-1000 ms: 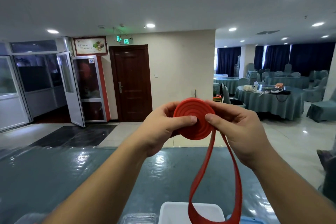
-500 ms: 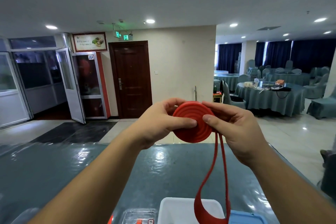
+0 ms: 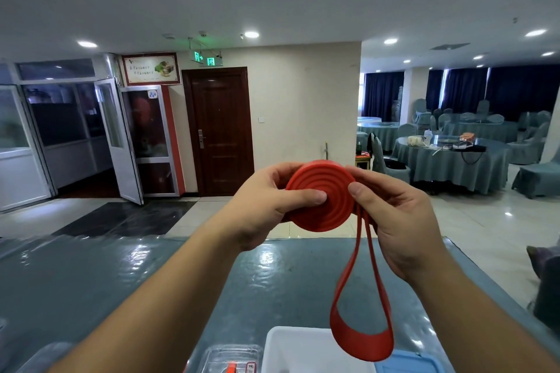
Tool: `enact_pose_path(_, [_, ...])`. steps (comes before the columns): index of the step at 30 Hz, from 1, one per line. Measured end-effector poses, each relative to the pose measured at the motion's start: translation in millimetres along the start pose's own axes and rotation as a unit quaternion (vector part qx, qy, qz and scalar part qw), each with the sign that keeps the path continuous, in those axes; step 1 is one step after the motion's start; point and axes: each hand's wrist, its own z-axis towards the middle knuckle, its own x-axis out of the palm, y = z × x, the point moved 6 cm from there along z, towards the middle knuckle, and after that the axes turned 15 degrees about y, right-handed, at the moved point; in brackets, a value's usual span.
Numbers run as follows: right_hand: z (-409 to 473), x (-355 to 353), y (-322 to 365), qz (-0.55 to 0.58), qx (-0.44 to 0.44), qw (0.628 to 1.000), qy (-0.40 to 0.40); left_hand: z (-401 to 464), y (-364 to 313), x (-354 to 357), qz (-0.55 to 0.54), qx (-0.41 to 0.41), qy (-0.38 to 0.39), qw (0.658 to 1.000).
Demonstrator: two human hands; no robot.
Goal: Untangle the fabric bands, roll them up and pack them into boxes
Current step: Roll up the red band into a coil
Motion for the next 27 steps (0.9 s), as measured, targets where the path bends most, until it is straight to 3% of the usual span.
enact_pose_path(4, [0.4,-5.5,-3.8,0.034,0.012,0.999,0.003,0.5,6.6,2.9,0.008,0.008,-0.009,1.0])
enact_pose_path(9, [1.6,-7.8,0.5,-0.043,0.042,0.996,0.065,1.4,7.3,1.2,0.094,-0.061,0.051,0.992])
enact_pose_path(16, [-5.5,-10.0,-8.6,0.009,0.025,0.999,0.037,-1.4,15.1,6.6,-0.037,-0.027,-0.008,0.999])
enact_pose_path(22, [-7.1,-8.7,-10.7,-0.043,0.043,0.995,0.079,0.7,18.0,7.2,0.016,-0.071,0.011,0.997])
enact_pose_path(27, [-3.5,-7.5,-10.1,-0.008,0.023,0.998,0.057,0.7,18.8,11.5,-0.068,-0.025,-0.006,0.997])
